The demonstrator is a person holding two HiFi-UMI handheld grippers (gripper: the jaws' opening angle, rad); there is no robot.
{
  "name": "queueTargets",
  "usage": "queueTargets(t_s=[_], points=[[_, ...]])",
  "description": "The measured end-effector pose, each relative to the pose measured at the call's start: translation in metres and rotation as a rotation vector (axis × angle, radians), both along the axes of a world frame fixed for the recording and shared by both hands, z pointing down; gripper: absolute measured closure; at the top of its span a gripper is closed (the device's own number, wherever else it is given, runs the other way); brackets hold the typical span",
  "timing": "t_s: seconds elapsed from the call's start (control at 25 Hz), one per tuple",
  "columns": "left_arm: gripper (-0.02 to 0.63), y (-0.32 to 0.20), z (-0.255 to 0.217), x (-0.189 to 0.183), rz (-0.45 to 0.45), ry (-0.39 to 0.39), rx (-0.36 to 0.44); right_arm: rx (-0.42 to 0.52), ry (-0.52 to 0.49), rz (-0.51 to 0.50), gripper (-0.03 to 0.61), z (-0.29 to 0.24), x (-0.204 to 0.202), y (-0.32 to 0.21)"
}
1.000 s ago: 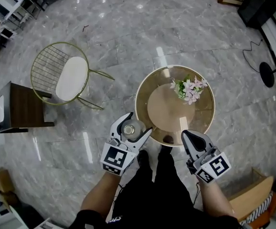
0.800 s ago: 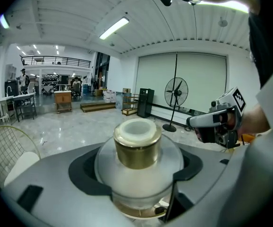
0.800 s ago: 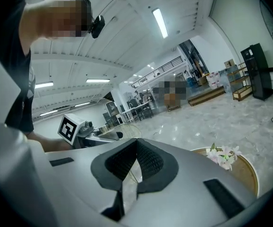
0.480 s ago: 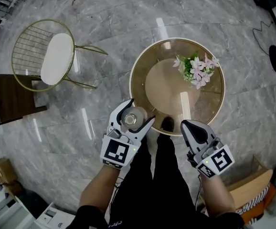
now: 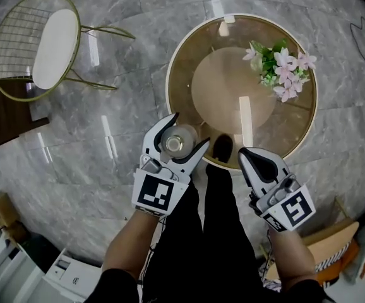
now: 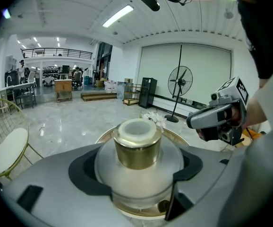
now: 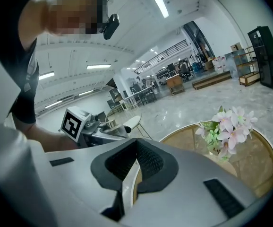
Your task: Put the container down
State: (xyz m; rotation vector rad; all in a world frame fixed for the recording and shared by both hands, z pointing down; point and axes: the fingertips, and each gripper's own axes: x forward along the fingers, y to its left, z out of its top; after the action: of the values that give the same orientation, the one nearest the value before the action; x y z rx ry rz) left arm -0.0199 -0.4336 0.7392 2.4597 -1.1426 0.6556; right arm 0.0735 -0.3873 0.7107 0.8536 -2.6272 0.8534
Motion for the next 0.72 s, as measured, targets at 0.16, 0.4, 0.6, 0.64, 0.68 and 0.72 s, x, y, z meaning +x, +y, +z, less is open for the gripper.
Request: queueTargets(t_s=[0.16, 0.4, 0.6, 0.64, 0.68, 0.72], points=[[0.265, 0.009, 0.041, -0.001, 0.004, -0.011, -0.022, -0.016, 0.006, -0.009, 0.563, 0.044, -0.008, 0.006], [0.265, 0.026, 0.095, -0.006, 0.005, -0.022, -0.072, -0.030, 0.019, -0.027, 0.563, 0.092, -0.019, 0.019], [0.265, 0.031, 0.125, -0.008, 0.004, -0.026, -0.095, -0.041, 0.026, -0.062, 0.563, 0.114, -0.032, 0.030], [0.265, 0.031, 0.129, -0.008, 0.003, -0.028, -0.098, -0.042, 0.028, -0.069, 0.563, 0.116, -0.033, 0.032], [0.265, 0.030, 0.133, -0.008, 0.003, -0.031, -0.100, -0.042, 0.030, -0.074, 0.563, 0.119, -0.034, 0.033], [0.265, 0.029, 0.136, -0.008, 0.005, -0.033, -0.100, -0.041, 0.032, -0.076, 0.563, 0.121, -0.033, 0.034]])
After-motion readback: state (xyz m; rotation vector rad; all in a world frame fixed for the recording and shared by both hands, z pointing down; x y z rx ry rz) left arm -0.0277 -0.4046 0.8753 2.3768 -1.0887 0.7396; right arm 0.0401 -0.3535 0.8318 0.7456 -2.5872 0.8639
